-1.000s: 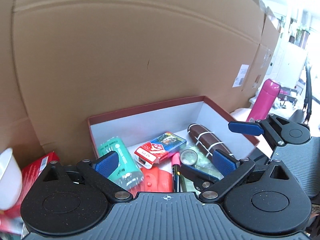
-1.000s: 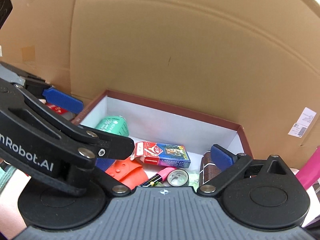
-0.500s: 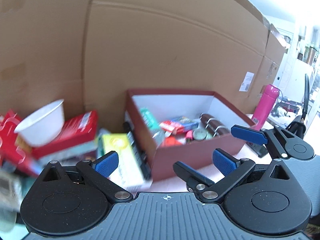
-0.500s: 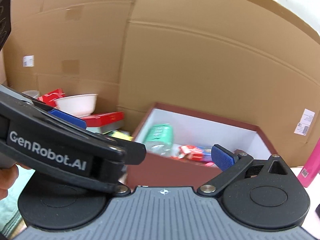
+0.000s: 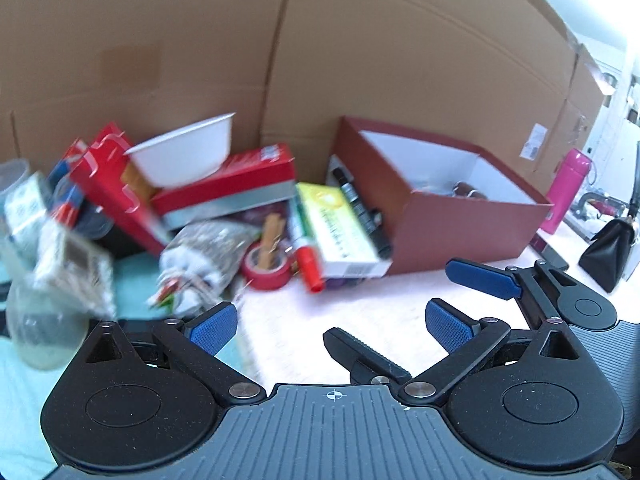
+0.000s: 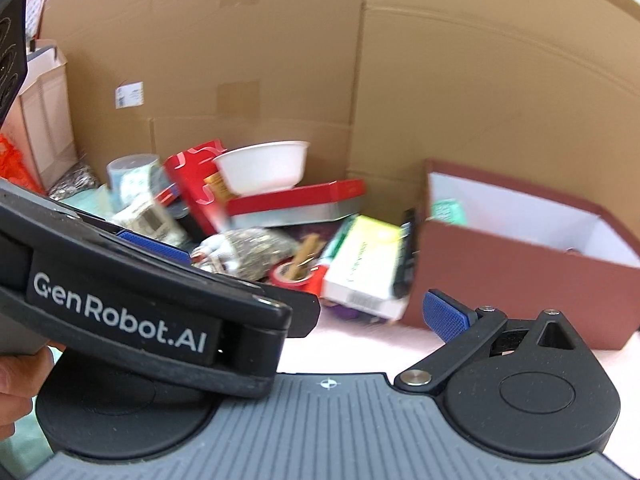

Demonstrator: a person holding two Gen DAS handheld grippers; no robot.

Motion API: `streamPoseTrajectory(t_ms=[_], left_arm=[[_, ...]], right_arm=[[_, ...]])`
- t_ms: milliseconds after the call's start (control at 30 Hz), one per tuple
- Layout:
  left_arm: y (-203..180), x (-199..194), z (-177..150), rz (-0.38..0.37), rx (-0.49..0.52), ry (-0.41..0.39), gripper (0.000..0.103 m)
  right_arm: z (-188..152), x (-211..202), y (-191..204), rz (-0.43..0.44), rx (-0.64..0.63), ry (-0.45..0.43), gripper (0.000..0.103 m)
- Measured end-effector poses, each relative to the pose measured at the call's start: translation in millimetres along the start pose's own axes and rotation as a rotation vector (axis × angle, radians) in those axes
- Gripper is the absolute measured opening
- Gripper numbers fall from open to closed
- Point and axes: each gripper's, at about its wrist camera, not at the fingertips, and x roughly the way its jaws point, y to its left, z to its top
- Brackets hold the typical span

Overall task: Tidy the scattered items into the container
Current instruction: 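Withdraw the left tool from the maroon box back to the table, then close the left tool on the mesh bag of seeds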

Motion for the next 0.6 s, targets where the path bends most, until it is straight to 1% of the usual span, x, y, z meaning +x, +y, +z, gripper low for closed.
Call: streamPoseTrajectory(t_ms=[133,233,333,467,600], left_arm=[[21,0,-2,0.028,-0.007,0.000,0.103],[37,2,0,0.046,-0.018,-0.002,0.103],[53,8,3,0.068,-0.019,0.004,0.103],[70,16,13,0.056,-0.011,0.006,0.101],[78,28,21,0.032,0.013,0.029,0.093]], right_arm=[[-3,13,13,0.041,0.023,0.031,0.102],[-3,24,21,0.047,0.020,0.054,0.102],[-3,37,28,0.060,0.019,0.074,0.099],[-1,55,39,0.072,0.000,0.100,0.093],[2,72,46,0.094,-0.002,0.121,0.086]])
